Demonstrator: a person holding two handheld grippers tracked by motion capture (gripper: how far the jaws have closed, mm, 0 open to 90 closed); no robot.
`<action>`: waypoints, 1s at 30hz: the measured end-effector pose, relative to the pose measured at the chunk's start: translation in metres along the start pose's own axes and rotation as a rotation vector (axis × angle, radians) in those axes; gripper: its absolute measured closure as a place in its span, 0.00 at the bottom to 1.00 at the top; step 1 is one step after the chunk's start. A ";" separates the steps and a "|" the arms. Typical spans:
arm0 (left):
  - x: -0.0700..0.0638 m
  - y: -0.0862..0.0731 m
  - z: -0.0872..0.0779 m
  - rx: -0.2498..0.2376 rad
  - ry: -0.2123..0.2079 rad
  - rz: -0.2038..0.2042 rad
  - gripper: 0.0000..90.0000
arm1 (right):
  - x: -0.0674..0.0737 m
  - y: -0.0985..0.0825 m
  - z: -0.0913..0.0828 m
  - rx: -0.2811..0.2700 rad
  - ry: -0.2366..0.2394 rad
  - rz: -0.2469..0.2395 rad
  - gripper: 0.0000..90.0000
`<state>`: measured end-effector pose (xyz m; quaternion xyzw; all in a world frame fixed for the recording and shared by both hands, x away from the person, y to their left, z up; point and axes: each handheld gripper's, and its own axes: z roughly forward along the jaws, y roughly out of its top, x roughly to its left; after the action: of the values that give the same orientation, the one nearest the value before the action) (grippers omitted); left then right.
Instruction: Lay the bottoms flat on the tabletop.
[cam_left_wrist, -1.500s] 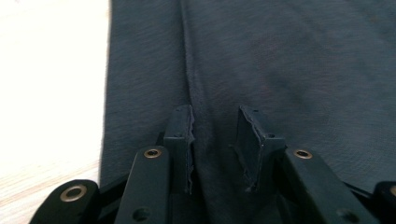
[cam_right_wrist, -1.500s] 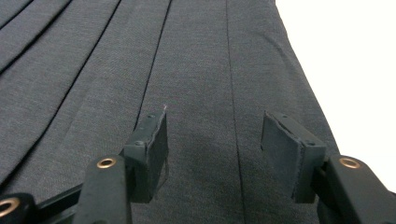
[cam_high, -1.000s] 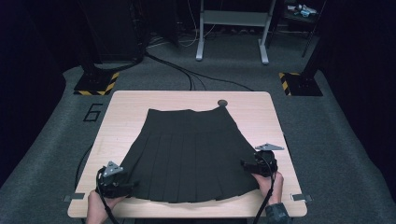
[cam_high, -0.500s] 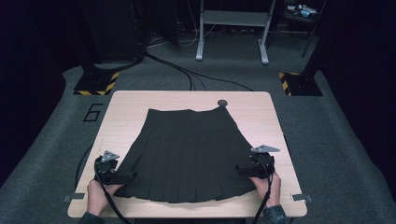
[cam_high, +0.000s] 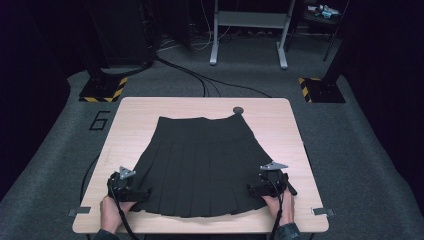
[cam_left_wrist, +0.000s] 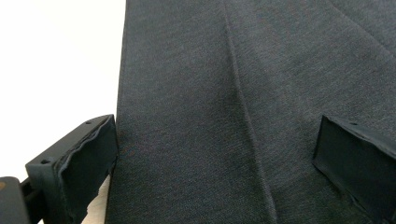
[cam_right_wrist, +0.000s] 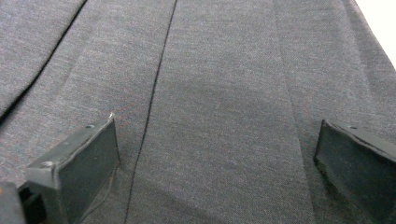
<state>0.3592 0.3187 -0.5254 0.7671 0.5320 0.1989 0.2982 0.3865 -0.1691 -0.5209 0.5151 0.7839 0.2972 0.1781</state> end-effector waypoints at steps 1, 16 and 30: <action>0.000 -0.001 0.001 -0.011 0.007 0.000 0.00 | 0.000 -0.001 0.000 -0.009 0.001 0.000 0.00; 0.005 0.007 0.015 -0.082 0.000 -0.002 0.00 | -0.008 0.005 0.008 -0.043 -0.030 0.025 0.00; 0.016 0.036 0.040 -0.078 -0.020 0.021 0.00 | -0.024 0.021 0.020 -0.033 -0.058 0.061 0.00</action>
<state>0.4149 0.3149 -0.5310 0.7625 0.5128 0.2150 0.3309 0.4223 -0.1790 -0.5235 0.5441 0.7574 0.3004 0.2001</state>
